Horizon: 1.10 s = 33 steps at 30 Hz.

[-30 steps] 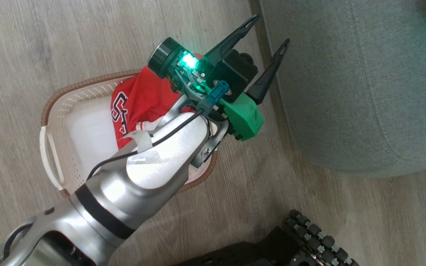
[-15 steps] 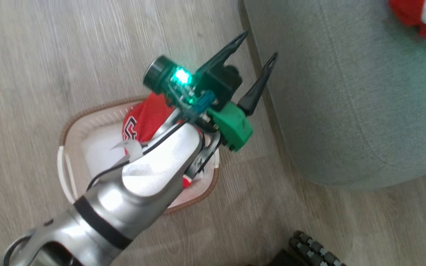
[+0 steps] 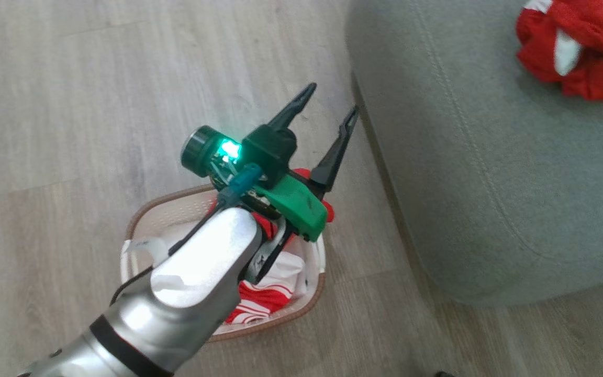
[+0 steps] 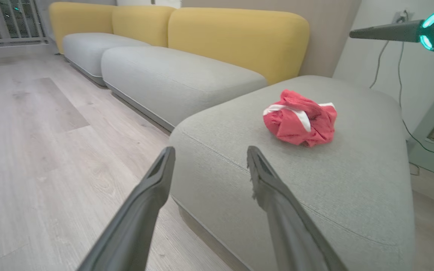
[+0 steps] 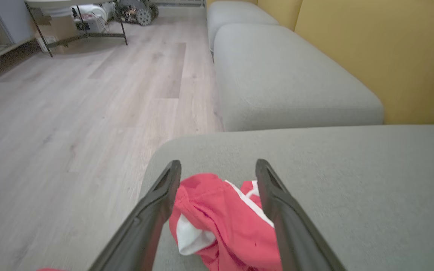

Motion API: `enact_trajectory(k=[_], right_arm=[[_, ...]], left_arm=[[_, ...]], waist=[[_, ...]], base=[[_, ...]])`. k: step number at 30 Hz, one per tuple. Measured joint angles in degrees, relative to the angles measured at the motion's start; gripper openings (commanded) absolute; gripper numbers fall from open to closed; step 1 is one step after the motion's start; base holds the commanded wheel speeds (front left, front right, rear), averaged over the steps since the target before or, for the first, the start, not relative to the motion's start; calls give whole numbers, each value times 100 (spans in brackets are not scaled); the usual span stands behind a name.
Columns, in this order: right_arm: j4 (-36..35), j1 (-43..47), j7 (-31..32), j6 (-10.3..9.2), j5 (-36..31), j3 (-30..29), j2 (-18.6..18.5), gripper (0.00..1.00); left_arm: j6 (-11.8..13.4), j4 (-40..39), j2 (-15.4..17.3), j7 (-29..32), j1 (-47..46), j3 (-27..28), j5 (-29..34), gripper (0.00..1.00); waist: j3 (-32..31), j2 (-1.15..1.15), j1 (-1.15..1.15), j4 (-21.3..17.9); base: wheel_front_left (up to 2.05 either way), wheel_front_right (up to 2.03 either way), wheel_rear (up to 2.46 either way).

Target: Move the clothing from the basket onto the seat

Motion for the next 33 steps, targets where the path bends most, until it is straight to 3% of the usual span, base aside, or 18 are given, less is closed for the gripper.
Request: enact_trajectory(k=[5, 10, 14, 19, 24, 30, 33], right_arm=[[-394, 280, -152, 1, 27, -510, -225, 100], [-802, 998, -165, 0, -560, -1797, -448, 100], [-1181, 2101, -165, 0, -1240, -3049, -325, 100], [-1859, 3637, -165, 0, -2373, -4756, 471, 100], [-2766, 5114, -165, 0, -3395, -6017, 1644, 100], [-3407, 6152, -165, 0, -4273, -6608, 2716, 100], [-3497, 6396, -165, 0, -4345, -6644, 3114, 100]], left_arm=[[103, -119, 146, -119, 129, 157, -65, 100], [203, -313, 263, -187, 465, 278, -155, 100], [322, -450, 417, -221, 800, 385, -258, 100], [459, -632, 654, -241, 1199, 600, -360, 100], [579, -787, 833, -283, 1557, 778, -415, 100], [605, -889, 939, -286, 1958, 1014, -521, 100], [601, -921, 946, -288, 2195, 1236, -561, 100]], waist=[[-205, 0, 0, 289], [-433, 0, 0, 655], [-628, 0, 0, 956], [-888, 0, 0, 1249], [-1155, 0, 0, 1461], [-1415, 0, 0, 1665], [-1527, 0, 0, 1725]], base=[[0, 0, 0], [0, 0, 0], [0, 0, 0], [0, 0, 0], [0, 0, 0], [0, 0, 0], [0, 0, 0]])
